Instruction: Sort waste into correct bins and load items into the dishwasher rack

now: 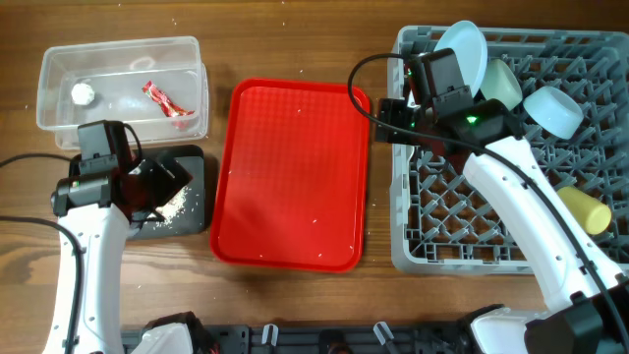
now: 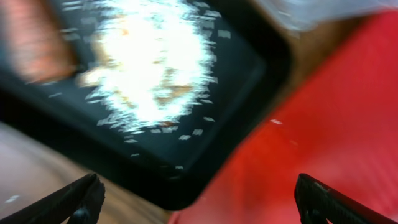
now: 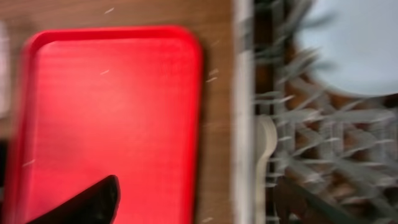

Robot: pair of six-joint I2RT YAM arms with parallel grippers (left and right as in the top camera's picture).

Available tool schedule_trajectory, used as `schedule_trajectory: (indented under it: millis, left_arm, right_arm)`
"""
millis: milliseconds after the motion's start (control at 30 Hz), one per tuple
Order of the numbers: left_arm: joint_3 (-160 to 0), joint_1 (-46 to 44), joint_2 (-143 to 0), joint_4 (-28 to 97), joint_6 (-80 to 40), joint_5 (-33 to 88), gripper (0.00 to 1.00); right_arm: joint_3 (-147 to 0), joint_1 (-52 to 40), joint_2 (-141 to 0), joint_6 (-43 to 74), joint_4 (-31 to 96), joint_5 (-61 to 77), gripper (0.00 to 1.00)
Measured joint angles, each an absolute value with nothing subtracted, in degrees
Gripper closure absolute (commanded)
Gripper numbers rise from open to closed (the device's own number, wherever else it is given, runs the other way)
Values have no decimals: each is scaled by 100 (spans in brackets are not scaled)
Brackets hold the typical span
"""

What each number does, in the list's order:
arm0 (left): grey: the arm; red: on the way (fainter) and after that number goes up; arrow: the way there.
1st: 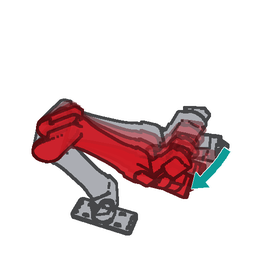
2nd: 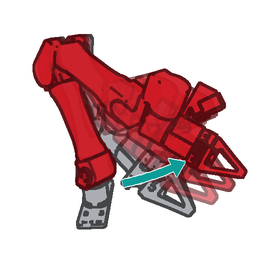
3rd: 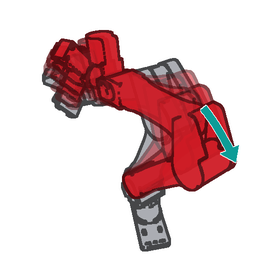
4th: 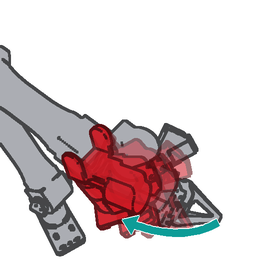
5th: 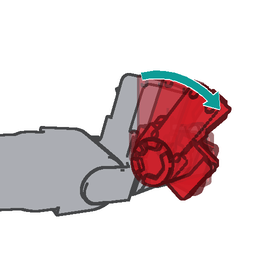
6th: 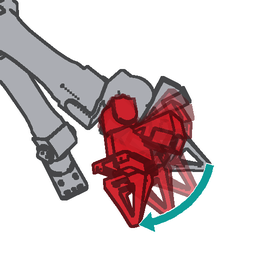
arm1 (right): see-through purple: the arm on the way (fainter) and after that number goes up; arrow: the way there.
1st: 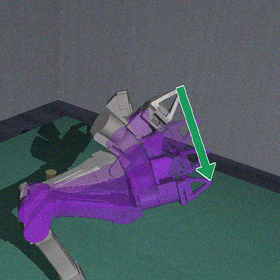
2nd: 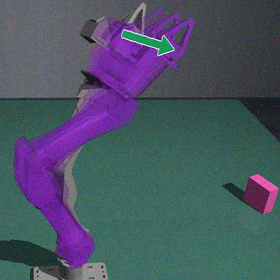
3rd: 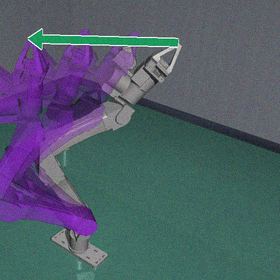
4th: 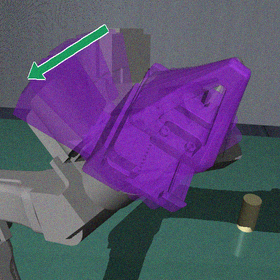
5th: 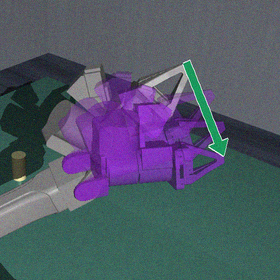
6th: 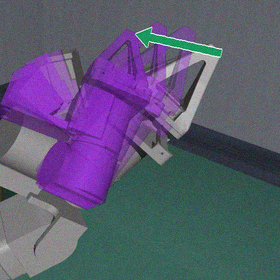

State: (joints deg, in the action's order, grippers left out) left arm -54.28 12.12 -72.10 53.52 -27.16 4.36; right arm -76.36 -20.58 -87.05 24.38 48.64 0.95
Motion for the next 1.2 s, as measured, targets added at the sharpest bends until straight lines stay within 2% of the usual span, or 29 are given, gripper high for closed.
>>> schedule_trajectory:
  millis: [200,333,567,767,1067,1200]
  left_arm:
    - [-5428,202,-7210,4993,-2023,1066,1]
    - [-5614,-360,-7428,5374,-1859,1059,0]
    - [-6934,-381,-8226,6211,-1782,838,0]
    - [-7203,-322,-8235,6619,-1763,561,0]
    - [-7199,478,-7909,7474,-1752,510,0]
    - [-7118,484,-6871,7406,-1653,545,0]
  right_arm:
    - [-7636,-2058,-8705,2121,4711,1041,0]
    - [-7660,-1857,-8707,1909,4716,1363,0]
    - [-8458,-318,-8709,1490,5395,1570,0]
    - [-8742,869,-8709,1009,6211,1564,1]
    - [-8436,1210,-8486,604,6906,1068,1]
    - [-7205,1212,-7242,589,6311,1000,1]
